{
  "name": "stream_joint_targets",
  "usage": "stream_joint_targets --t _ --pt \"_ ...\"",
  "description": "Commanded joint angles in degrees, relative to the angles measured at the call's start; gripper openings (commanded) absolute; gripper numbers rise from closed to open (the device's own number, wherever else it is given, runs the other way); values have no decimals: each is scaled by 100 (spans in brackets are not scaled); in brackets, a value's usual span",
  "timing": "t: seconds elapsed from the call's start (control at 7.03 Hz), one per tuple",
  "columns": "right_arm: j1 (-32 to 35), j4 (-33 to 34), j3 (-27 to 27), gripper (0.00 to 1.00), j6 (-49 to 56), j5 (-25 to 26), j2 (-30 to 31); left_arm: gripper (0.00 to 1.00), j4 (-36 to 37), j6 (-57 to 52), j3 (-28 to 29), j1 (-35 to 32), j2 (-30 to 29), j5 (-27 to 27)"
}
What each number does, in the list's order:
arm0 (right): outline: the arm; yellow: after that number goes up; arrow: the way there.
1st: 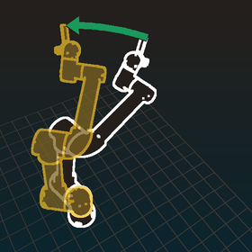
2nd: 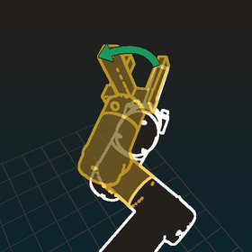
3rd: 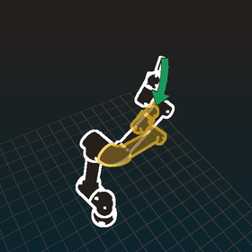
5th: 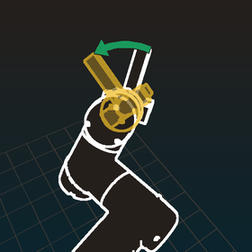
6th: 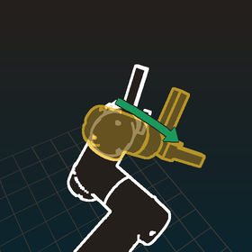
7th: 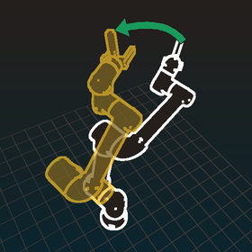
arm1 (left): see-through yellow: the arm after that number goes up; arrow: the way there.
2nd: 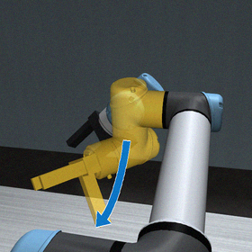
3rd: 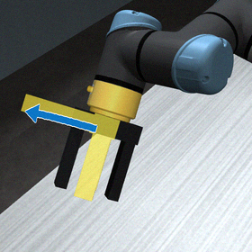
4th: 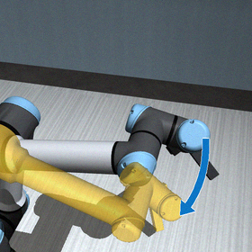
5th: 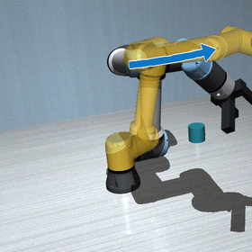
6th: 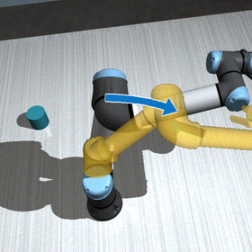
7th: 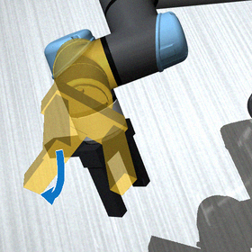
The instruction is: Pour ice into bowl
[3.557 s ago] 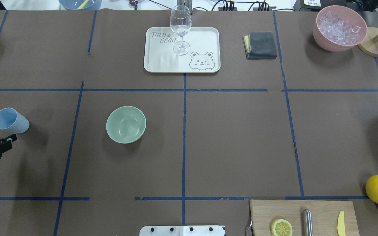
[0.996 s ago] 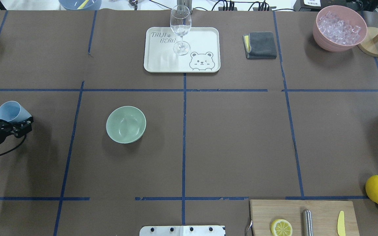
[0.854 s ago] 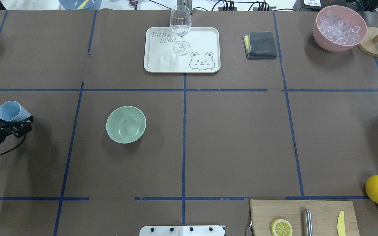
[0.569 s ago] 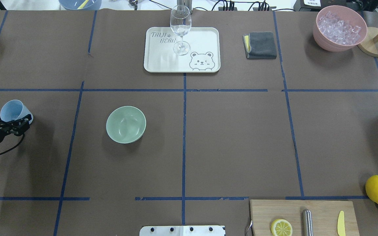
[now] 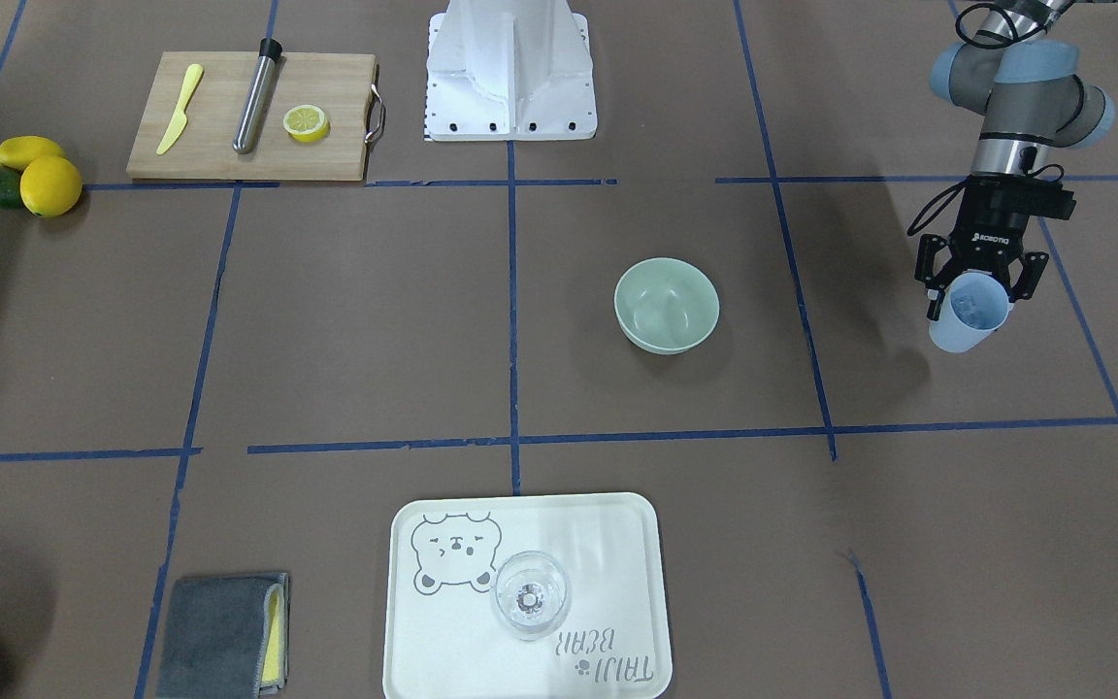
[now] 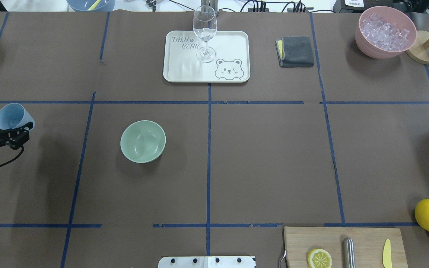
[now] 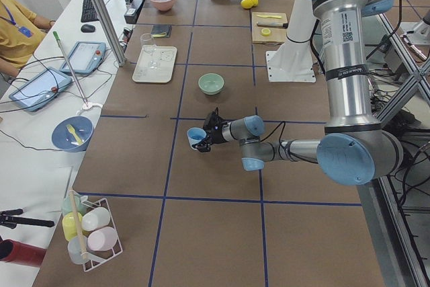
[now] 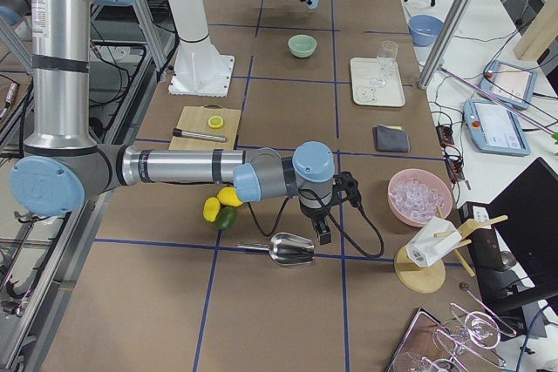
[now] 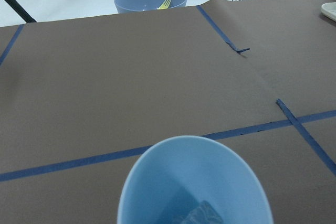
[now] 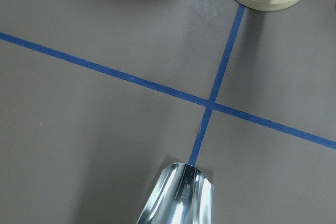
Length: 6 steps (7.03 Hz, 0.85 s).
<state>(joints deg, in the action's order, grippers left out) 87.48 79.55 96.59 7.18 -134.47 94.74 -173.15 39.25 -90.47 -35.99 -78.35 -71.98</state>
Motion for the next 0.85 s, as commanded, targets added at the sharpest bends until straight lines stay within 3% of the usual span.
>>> stream_joint_targets --t 0.0,0.28,0.43,0.57,0.71 --pt "6 -1 9 100 -6 0 45 0 27 -1627 -330 -408 -258 -290" --pt "6 -1 9 100 -6 0 62 0 166 -1648 -340 -436 -889 -396" --pt "6 -1 9 100 -6 0 54 0 281 -1666 -323 -401 -936 -353" --pt "14 -1 9 100 -6 0 62 0 473 -2101 -357 -400 -1076 -300" --pt "6 -1 0 100 -6 9 62 0 719 -3123 -427 -392 -1190 127"
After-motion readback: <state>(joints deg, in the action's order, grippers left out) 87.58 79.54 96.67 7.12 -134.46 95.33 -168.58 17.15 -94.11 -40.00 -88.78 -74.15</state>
